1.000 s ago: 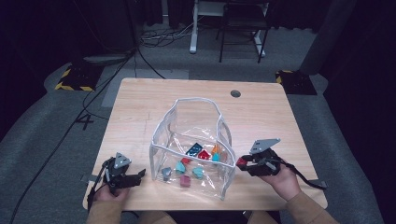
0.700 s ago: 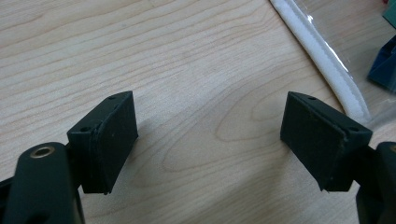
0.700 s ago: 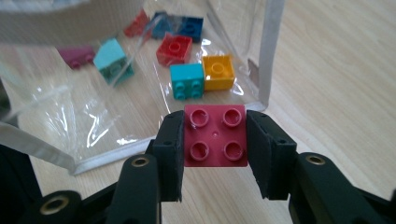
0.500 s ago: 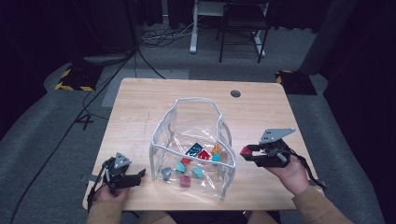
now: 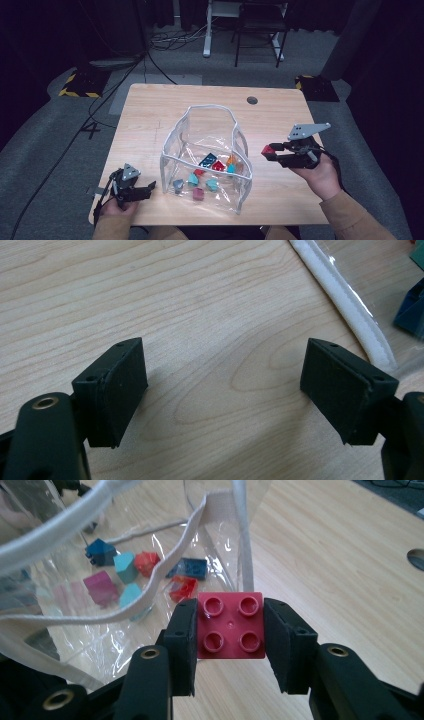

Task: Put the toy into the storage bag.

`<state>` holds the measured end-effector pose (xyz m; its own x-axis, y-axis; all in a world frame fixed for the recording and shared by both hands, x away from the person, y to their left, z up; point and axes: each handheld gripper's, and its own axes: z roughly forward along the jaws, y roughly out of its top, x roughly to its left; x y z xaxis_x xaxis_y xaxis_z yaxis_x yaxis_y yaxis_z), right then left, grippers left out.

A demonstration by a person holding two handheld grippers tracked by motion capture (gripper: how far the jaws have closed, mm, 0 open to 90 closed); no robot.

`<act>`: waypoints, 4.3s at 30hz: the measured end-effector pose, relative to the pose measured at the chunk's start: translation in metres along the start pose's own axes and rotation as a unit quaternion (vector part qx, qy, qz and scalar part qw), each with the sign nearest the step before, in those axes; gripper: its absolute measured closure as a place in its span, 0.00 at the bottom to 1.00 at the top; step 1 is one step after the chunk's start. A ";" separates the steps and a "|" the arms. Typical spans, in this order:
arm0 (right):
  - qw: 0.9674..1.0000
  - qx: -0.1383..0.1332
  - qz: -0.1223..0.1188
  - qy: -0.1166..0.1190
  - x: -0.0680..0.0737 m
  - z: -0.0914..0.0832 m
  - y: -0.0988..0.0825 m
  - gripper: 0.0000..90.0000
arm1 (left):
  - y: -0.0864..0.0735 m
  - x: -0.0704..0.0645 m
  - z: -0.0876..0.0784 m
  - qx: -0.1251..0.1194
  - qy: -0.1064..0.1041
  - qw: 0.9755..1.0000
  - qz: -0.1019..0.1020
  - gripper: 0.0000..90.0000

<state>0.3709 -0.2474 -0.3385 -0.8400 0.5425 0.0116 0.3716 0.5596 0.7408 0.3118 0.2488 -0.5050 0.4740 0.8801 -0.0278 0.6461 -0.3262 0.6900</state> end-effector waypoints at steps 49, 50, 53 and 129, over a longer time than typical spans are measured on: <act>0.996 -0.052 -0.066 0.039 0.026 0.010 0.126 0.66 | -0.001 -0.001 0.000 -0.001 0.001 1.000 -0.001 0.21; 0.996 -0.052 -0.066 0.039 0.026 0.010 0.126 0.66 | -0.001 -0.001 0.000 -0.001 0.001 1.000 -0.001 0.21; 0.995 -0.049 -0.076 0.047 0.032 0.021 0.136 0.65 | -0.001 -0.001 0.000 -0.001 0.001 1.000 -0.001 0.21; 0.999 0.013 -0.043 -0.011 0.001 0.042 0.131 0.46 | -0.001 -0.001 0.000 -0.001 0.000 1.000 -0.001 0.21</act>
<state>0.4358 -0.1471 -0.2699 -0.8604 0.5052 -0.0669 0.3082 0.6203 0.7213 0.3109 0.2483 -0.5052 0.4727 0.8808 -0.0293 0.6459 -0.3236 0.6914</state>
